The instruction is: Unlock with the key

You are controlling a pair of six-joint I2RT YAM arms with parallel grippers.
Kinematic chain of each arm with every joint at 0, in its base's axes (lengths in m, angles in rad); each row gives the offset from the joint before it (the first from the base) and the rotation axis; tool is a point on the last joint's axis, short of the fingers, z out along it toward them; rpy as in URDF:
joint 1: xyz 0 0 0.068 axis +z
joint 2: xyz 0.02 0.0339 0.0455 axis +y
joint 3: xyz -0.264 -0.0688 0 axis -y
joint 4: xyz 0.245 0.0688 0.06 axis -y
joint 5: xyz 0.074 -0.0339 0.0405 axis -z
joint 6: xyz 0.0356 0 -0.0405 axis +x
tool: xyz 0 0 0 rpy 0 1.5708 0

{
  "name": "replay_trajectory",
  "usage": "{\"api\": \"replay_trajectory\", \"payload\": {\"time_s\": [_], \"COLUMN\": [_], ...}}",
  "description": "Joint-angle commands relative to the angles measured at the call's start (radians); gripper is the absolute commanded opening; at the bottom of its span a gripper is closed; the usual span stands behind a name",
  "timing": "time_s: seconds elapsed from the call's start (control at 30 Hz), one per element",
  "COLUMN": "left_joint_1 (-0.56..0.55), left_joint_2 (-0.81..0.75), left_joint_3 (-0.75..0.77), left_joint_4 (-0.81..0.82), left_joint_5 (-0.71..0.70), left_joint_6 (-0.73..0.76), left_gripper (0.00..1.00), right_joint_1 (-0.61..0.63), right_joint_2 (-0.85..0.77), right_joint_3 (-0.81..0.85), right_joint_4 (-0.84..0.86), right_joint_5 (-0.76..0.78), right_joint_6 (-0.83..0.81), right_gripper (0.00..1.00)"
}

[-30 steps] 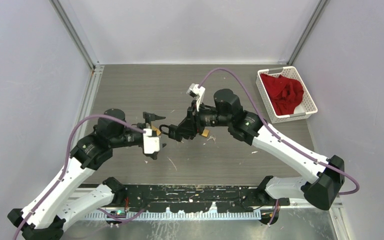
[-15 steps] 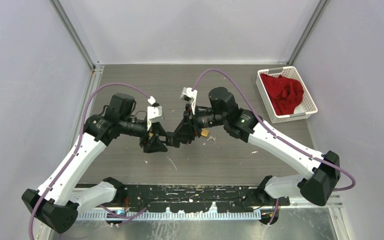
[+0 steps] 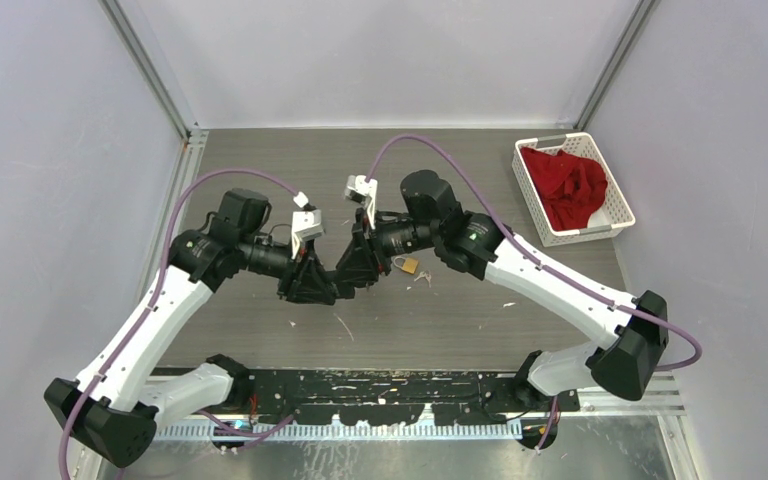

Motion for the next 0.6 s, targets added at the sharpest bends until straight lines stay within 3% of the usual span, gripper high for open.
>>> {"api": "replay_trajectory", "payload": {"time_s": [0.0,0.17,0.2,0.23,0.27,0.33,0.57], "left_joint_1": [-0.007,-0.008,-0.007,-0.007,-0.007,-0.007,-0.004], "left_joint_2": [-0.017,-0.031,-0.031,-0.032,-0.030,-0.025,0.001], "left_joint_3": [-0.011,-0.023,-0.020,-0.014,-0.008,0.016,0.072], "left_joint_4": [0.088,0.124,0.109,0.084,0.049,-0.045,-0.162], "left_joint_5": [0.043,0.020,0.021,0.024,0.026,0.018,-0.019], "left_joint_6": [-0.053,-0.066,-0.049,-0.023,0.006,0.085,0.187], "left_gripper": [0.23,0.01,0.00,0.00,0.00,0.00,0.00], "right_joint_1": [0.019,0.024,0.023,0.016,0.003,-0.046,-0.130], "right_joint_2": [0.005,0.002,0.001,-0.005,-0.013,-0.039,-0.096], "right_joint_3": [0.063,0.050,0.052,0.053,0.051,0.022,-0.063], "right_joint_4": [0.122,0.138,0.129,0.118,0.107,0.106,0.045], "right_joint_5": [0.045,0.058,0.065,0.071,0.069,0.031,-0.092], "right_joint_6": [-0.007,0.005,0.005,0.004,0.003,0.014,-0.005], "right_gripper": [0.01,0.01,0.09,0.30,0.42,0.57,0.61]}}
